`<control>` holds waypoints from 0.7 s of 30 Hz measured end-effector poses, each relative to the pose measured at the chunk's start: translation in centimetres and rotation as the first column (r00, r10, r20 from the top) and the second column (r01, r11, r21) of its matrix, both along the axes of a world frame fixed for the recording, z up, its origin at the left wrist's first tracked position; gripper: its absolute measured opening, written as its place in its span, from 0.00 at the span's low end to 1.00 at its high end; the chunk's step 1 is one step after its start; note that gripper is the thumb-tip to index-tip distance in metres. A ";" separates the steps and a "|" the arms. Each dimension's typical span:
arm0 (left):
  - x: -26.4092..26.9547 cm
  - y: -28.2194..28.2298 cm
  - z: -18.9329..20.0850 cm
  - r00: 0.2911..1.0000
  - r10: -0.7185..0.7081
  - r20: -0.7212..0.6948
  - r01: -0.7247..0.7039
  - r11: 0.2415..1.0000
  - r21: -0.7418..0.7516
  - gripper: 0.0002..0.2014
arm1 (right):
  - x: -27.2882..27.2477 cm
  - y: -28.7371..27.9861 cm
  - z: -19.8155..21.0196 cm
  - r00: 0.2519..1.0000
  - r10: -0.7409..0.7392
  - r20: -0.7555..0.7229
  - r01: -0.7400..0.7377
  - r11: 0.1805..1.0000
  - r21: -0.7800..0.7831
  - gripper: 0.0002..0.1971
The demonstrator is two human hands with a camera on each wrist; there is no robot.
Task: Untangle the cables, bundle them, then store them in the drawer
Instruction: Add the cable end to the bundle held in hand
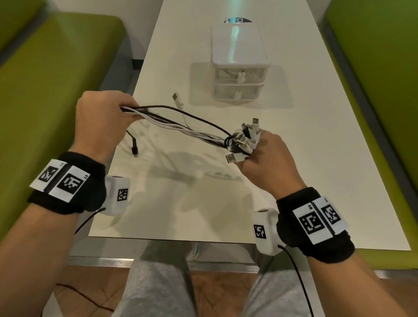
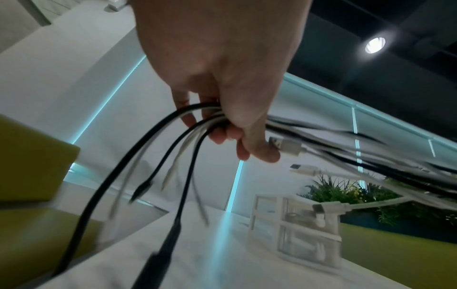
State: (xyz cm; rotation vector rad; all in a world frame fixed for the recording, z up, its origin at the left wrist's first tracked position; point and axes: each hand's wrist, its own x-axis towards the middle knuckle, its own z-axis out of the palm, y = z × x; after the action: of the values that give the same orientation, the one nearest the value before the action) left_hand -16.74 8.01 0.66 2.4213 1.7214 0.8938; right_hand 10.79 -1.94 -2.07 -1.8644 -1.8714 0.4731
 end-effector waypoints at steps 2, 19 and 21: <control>-0.1 0.2 -1.1 0.999 0.022 -0.046 -0.021 0.999 0.025 0.07 | -0.1 -0.2 -0.1 1.000 -0.025 0.016 0.026 0.999 -0.033 0.12; 4.4 -3.1 3.7 0.943 -0.322 -0.088 0.210 0.779 -0.591 0.23 | -0.3 -1.1 -0.8 0.995 -0.040 0.096 0.056 0.983 -0.173 0.11; 6.0 -3.9 2.9 0.922 -0.380 -0.069 0.290 0.799 -0.527 0.30 | -0.3 -1.1 -0.6 0.995 -0.034 0.099 0.050 0.986 -0.162 0.13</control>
State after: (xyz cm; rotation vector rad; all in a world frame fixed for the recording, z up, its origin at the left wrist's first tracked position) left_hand -10.71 4.07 3.56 2.3565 1.2756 0.1537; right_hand 10.45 -3.06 -2.70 -2.0633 -1.9005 0.5472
